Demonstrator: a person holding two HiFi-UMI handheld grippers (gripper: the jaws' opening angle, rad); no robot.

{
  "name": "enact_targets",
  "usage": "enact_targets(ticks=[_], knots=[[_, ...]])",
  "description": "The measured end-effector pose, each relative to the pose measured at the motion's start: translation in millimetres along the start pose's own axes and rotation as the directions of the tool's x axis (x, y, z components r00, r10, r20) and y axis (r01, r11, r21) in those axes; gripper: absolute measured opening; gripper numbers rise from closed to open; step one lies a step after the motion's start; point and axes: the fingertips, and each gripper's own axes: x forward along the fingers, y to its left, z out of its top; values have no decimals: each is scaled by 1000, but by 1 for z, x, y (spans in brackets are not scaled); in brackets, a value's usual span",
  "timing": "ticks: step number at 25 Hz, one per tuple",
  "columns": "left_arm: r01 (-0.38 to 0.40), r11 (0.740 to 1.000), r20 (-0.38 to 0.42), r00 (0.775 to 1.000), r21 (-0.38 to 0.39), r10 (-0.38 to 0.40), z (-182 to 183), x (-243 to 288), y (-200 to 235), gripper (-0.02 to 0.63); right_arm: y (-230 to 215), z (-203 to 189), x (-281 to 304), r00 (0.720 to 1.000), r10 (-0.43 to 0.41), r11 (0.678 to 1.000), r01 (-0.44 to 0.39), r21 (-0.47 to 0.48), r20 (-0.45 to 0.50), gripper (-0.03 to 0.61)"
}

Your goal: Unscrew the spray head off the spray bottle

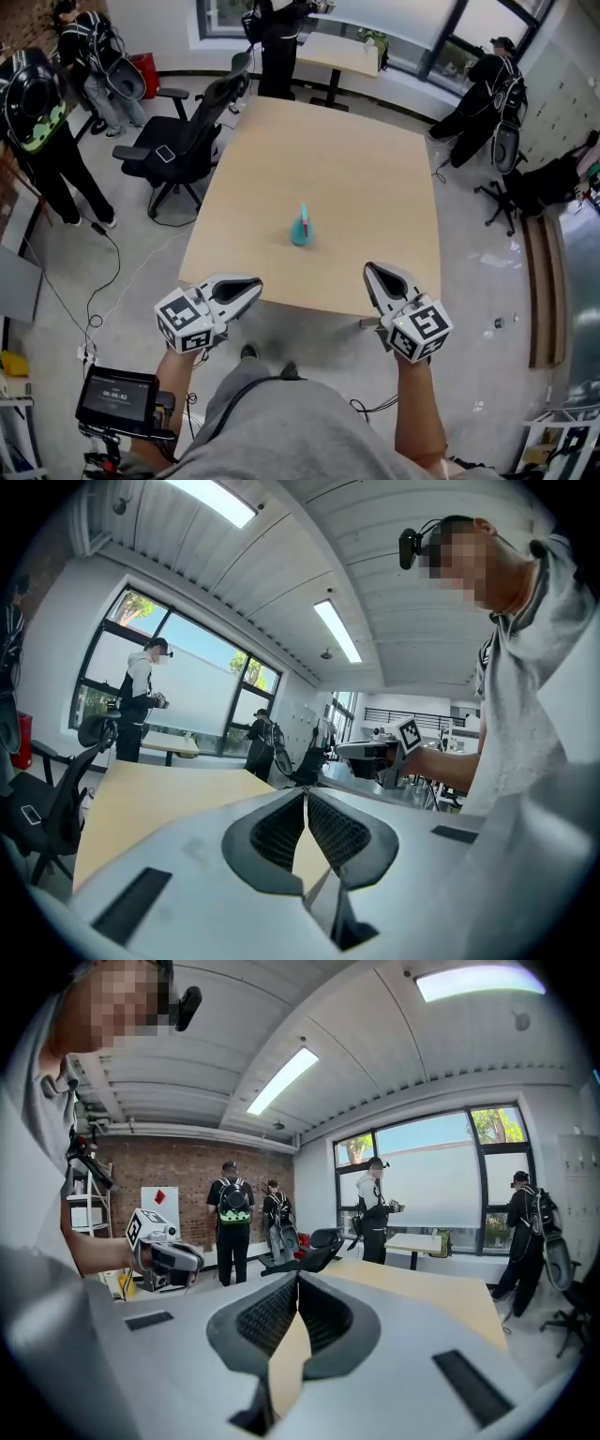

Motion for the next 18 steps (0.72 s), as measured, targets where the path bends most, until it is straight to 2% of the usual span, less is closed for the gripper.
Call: enact_targets(ticks=[3,8,10,13,18], knots=[[19,999,-26,999,-37,-20,-8,18,16,15,-16,-11,10,1000,-7,999,8,32,-30,6],[56,998,51,997,0,-56,26,69,88,15,-72,37,52,999,-48,996,47,-73,-17,6],[104,995,4,995,9,-104,24,79,112,15,-75,40,68,996,-94,995,94,-39,-7,6],[149,989,-72,986,-20,-150,-4,87,137,15,-74,24,85,989,-140,990,141,0,-45,6],[203,979,-110,973,3,-201,-13,118,191,15,-92,44,117,981,-194,981,194,-2,-18,6]])
